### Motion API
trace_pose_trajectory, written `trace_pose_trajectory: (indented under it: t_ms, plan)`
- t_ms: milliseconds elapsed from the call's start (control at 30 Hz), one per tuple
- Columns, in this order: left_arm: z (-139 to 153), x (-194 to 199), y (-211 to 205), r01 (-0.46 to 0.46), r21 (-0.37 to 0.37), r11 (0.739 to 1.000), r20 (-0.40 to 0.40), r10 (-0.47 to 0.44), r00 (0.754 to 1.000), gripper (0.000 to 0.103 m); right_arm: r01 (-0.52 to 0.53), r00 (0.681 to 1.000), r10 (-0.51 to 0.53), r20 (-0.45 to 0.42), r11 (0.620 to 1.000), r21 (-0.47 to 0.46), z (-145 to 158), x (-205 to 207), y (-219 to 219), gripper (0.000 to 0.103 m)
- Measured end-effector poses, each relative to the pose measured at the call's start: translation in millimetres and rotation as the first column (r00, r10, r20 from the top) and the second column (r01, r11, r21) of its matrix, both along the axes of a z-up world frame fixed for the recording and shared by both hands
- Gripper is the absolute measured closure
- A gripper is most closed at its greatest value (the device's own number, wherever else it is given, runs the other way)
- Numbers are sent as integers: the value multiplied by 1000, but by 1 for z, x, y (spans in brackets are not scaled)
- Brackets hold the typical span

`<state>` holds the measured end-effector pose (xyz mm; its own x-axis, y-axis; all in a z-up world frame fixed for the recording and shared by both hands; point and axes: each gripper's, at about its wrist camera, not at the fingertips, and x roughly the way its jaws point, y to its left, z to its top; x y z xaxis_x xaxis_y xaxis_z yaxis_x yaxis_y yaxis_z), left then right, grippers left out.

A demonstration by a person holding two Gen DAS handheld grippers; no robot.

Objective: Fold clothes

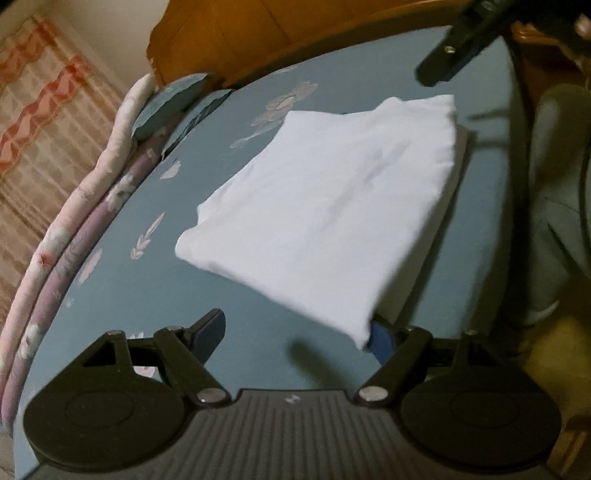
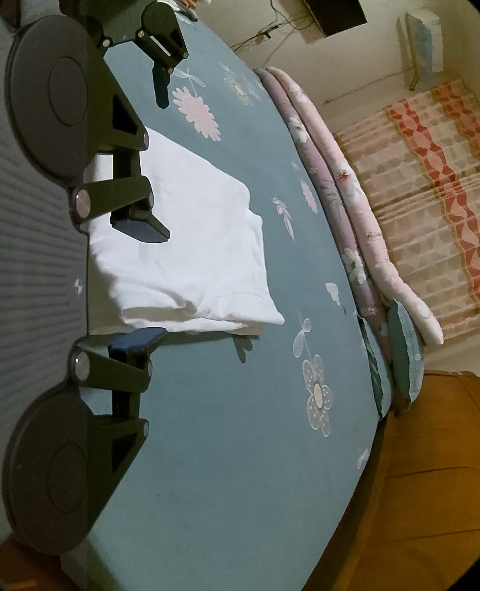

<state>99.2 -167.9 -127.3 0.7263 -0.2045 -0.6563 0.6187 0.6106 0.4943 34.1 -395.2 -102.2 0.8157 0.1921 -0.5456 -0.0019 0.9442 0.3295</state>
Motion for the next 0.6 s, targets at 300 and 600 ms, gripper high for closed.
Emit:
trace_pose_trajectory:
  t_ms: [300, 600]
  plan:
    - [36, -3, 23, 58, -178, 982, -118, -79, 990, 22, -28, 1000, 28, 9, 1000, -12, 3, 4, 1, 46]
    - [13, 52, 1, 71, -264, 962, -288, -148, 946, 23, -163, 986, 164, 12, 985, -59, -2, 49, 31, 54]
